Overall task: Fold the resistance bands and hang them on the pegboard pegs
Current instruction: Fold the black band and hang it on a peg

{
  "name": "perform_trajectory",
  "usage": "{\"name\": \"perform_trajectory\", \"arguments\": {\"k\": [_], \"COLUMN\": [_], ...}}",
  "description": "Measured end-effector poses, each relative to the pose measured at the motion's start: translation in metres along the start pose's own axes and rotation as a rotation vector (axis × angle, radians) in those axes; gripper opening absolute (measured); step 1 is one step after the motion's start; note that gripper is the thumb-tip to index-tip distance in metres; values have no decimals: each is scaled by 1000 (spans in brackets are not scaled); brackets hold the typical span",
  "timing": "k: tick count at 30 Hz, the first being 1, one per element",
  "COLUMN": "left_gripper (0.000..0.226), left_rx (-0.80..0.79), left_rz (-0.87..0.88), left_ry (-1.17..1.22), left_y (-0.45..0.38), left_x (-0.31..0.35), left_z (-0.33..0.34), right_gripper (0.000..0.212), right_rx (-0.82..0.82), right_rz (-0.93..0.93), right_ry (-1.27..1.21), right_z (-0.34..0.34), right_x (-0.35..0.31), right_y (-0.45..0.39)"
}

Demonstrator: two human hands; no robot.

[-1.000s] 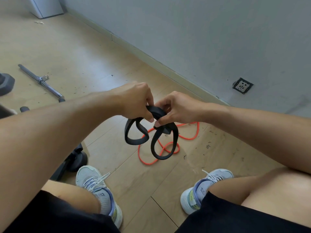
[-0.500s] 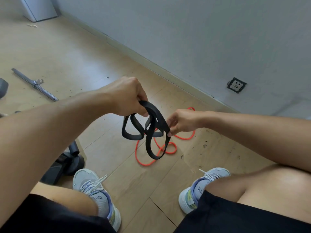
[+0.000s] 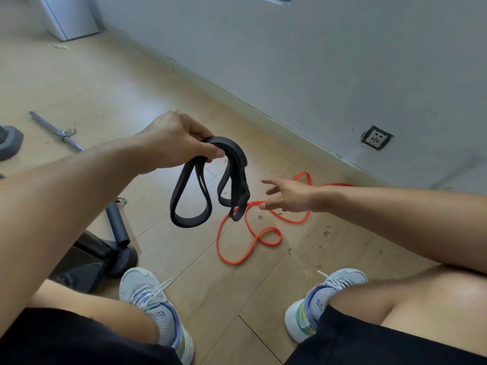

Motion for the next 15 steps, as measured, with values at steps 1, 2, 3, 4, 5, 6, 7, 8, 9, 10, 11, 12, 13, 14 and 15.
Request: {"name": "perform_trajectory", "arguments": {"k": [1, 2, 3, 4, 5, 6, 7, 8, 9, 10, 11, 12, 13, 14, 15], "left_gripper": [15, 15, 15, 16, 17, 18, 19, 19, 19, 18, 16, 15, 13, 11, 10], "left_rx": [5, 13, 24, 37, 46, 50, 48, 43, 36, 28, 18, 6, -7, -17, -24], "left_rz": [6, 11, 18, 25, 33, 41, 48, 51, 53, 55, 62, 73, 87, 98, 104], "left_ry": [19, 39, 56, 70, 84, 98, 109, 113, 104, 84, 56, 22, -18, -55, -83], "left_y": [0, 1, 2, 3, 3, 3, 4, 4, 4, 4, 4, 4, 4, 4, 4], "left_x": [0, 1, 2, 3, 3, 4, 4, 4, 4, 4, 4, 4, 4, 4, 4], "left_z": [-1, -3, -3, -4, -4, -4, -4, -4, -4, -4, -3, -1, 1, 3, 5], "right_gripper": [89, 87, 86, 86, 86, 88, 89, 91, 94, 97, 99, 99, 96, 87, 73], "right_rx": [2, -1, -6, -8, -6, 1, 9, 22, 41, 66, 89, 108, 120, 127, 121], "right_rz": [1, 6, 14, 22, 29, 32, 34, 33, 31, 21, 3, -23, -53, -86, -112], "right_ry": [-11, -24, -33, -39, -37, -31, -20, -10, 2, 15, 23, 13, -8, -31, -40], "right_z": [2, 3, 4, 5, 5, 5, 4, 4, 3, 1, -1, -2, -4, -5, -5], "right_x": [0, 1, 1, 1, 1, 3, 3, 4, 4, 5, 6, 5, 3, 1, -3], "right_y": [-2, -4, -5, -7, -7, -8, -8, -8, -8, -9, -9, -9, -8, -8, -6]}}
Point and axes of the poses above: each hand's wrist, its own y-axis away from the middle knuckle, its own z-axis out of the palm, x = y × z, the point moved 2 cm from there along -y, towards the middle knuckle
